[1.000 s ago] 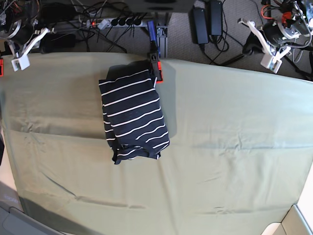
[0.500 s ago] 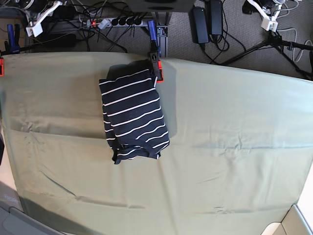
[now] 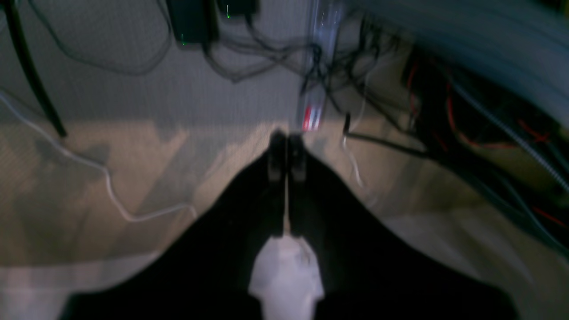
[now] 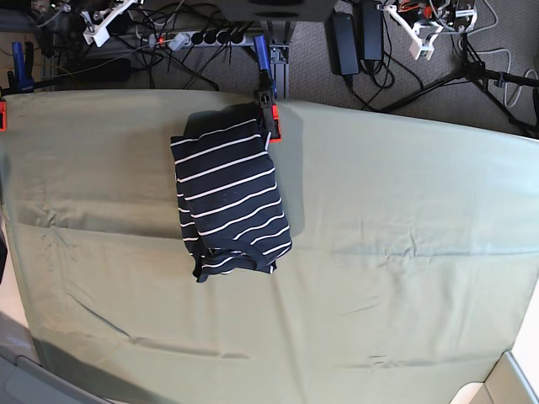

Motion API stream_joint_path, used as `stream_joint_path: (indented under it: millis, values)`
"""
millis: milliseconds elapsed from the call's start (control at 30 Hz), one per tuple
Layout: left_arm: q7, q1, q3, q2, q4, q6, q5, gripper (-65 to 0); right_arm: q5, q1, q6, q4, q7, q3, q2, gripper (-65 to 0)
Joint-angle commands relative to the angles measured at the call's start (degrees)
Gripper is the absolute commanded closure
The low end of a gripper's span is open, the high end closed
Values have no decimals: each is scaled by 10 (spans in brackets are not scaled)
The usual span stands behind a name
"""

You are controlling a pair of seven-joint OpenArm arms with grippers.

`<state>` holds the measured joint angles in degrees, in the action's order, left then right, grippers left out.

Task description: Fold the T-shirt properly

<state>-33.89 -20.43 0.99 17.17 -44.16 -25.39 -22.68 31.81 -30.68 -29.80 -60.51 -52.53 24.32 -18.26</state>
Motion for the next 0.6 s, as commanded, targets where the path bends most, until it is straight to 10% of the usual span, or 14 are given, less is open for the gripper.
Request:
stream_joint_path:
  millis: [0, 567]
  values:
    - [-3, 9, 5, 2, 15, 12, 11, -9, -7, 9, 36, 16, 2, -5, -8, 0]
    - [50, 182, 28, -58, 187, 35, 88, -9, -123, 247, 97, 264, 50, -116, 61, 0]
